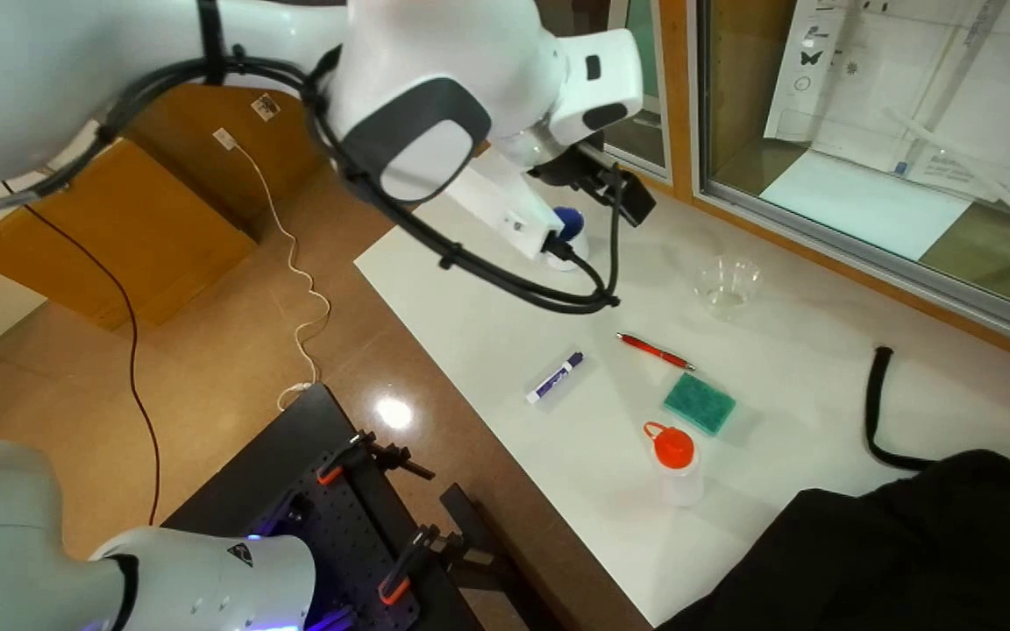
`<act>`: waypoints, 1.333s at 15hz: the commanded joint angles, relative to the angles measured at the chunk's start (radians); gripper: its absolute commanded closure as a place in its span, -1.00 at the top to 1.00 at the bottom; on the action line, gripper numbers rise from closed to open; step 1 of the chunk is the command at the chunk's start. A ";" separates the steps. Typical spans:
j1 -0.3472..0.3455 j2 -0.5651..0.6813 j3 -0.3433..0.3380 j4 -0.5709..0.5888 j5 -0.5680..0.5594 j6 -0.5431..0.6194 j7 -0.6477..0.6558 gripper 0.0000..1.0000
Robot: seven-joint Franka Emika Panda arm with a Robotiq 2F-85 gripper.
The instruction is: Move the glass cup to the left.
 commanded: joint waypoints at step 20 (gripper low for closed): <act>-0.138 0.717 0.131 0.651 -0.158 0.031 0.052 1.00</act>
